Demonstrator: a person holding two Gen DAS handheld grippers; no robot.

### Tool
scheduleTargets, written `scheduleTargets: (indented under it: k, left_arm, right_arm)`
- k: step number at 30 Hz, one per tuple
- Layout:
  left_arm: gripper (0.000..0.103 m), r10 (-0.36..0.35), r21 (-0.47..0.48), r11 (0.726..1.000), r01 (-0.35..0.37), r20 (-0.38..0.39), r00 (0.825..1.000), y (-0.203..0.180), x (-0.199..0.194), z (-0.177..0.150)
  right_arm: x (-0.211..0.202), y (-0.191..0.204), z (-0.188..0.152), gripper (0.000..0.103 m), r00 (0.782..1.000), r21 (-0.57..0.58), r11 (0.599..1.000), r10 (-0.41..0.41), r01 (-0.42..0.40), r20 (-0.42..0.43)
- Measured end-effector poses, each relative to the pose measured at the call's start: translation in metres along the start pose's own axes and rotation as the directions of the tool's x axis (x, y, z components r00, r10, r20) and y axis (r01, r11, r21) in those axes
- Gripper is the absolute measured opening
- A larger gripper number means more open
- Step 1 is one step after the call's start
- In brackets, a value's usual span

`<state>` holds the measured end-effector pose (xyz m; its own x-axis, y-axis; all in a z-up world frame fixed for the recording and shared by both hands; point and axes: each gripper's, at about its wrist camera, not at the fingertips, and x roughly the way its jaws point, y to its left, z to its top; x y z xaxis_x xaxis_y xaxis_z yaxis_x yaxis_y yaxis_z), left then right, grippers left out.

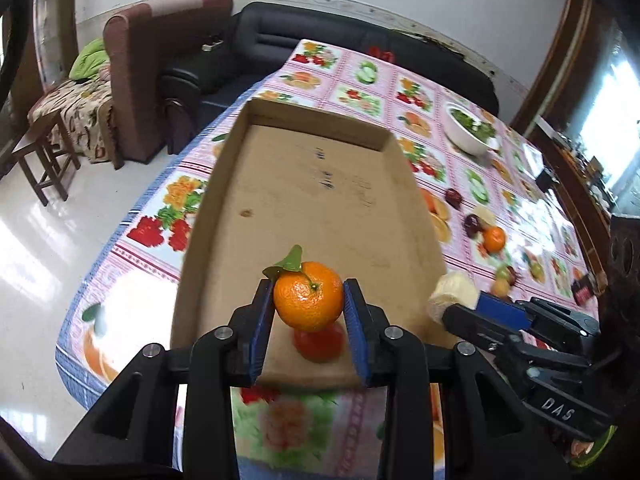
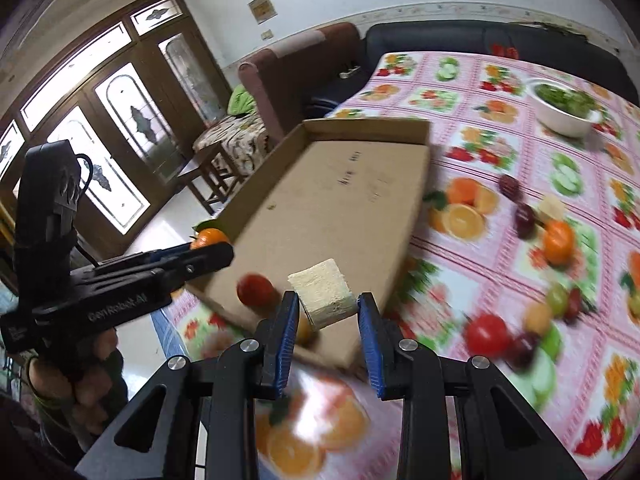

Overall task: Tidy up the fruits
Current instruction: 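Carry the tangerine and cheese cube into the tray and release both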

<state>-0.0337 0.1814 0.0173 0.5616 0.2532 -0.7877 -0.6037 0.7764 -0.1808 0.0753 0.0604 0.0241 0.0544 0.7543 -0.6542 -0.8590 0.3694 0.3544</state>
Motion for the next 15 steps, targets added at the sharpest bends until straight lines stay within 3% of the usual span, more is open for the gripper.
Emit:
scheduleTargets:
  k: [15]
  left_arm:
    - [0.032, 0.038, -0.007, 0.999, -0.039, -0.09, 0.995, 0.008, 0.046, 0.007]
  right_arm:
    - [0.076, 0.014, 0.021, 0.03, 0.99, -0.068, 0.997, -0.032, 0.023, -0.137]
